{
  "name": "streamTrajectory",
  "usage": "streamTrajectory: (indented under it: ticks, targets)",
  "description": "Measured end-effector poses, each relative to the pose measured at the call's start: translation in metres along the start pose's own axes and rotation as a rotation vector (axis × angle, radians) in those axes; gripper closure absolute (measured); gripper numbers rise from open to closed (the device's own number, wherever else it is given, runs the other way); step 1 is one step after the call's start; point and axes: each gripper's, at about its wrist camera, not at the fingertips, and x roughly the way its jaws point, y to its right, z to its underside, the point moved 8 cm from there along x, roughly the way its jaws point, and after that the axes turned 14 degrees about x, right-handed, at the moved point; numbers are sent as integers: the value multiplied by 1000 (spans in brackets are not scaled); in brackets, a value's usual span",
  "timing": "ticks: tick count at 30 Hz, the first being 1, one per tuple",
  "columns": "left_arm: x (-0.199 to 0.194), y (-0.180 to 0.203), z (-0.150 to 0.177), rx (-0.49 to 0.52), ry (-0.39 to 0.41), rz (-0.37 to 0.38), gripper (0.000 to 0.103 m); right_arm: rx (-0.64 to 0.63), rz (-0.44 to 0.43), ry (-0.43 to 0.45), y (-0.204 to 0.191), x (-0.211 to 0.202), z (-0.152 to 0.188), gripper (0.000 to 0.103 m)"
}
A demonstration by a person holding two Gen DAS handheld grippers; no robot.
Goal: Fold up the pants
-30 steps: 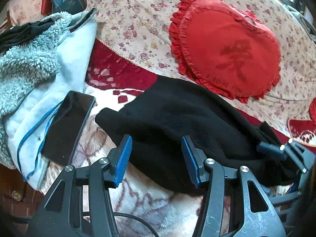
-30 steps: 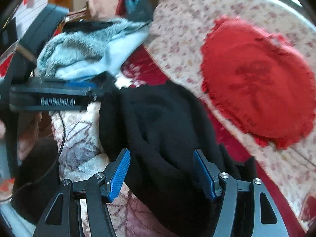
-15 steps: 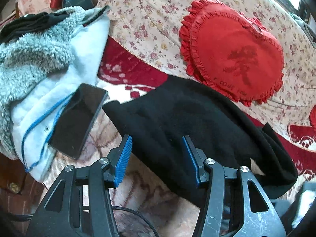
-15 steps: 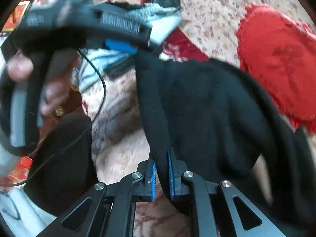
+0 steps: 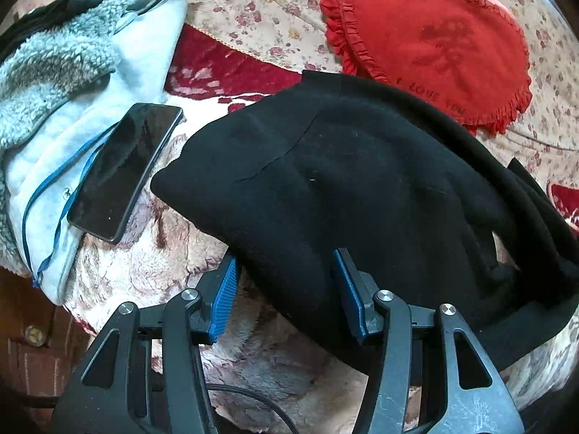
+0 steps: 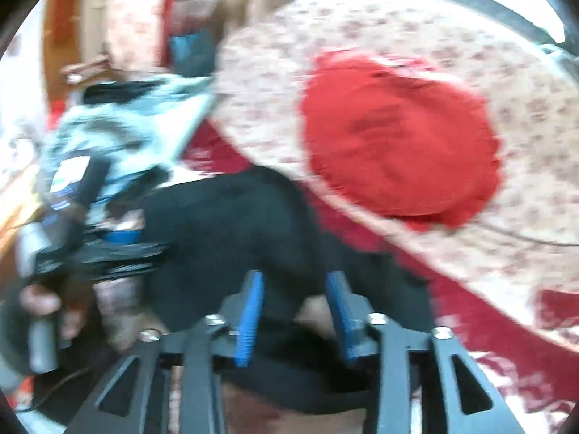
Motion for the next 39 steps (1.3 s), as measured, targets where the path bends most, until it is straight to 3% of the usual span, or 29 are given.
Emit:
streamTrajectory:
  ticks: [4, 8, 10, 12, 13, 14, 20, 25, 30, 35, 37, 39]
  targets:
    - [-8, 7, -4, 3, 17, 19, 52, 114, 75, -36, 48, 19, -17, 62]
    - [-13, 20, -8, 27, 27, 17, 52, 209, 61, -154, 81, 61, -21, 62]
    - [-15, 26, -11, 43, 35, 9, 52, 225, 6, -212, 83, 78, -19, 63]
    - [-19, 30, -15, 56, 46, 2, 52, 239, -37, -254, 83, 93, -15, 73]
    - [-20, 32, -16, 61, 48, 2, 52, 237, -33, -267, 85, 98, -12, 90]
    - [-20, 32, -17, 63, 49, 2, 52, 242, -21, -264, 87, 98, -9, 95]
    - [-20, 30, -12, 51, 42, 8, 52, 400, -48, -82, 128, 28, -4, 98]
    - [-16, 30, 1, 51, 14, 7, 52, 536, -16, 9, 166, -51, 41, 98]
    - [-19, 31, 16, 29, 15, 23, 52, 612, 13, -61, 184, -73, 105, 98]
    - [-21, 28, 28, 23, -2, 20, 49, 653, 38, -227, 184, -43, 168, 98]
    - [-24, 25, 30, 33, -4, 8, 49, 690, 37, -197, 189, -46, 169, 97]
    - [-30, 21, 29, 40, 6, -10, 49, 699, 54, -199, 194, -52, 166, 90]
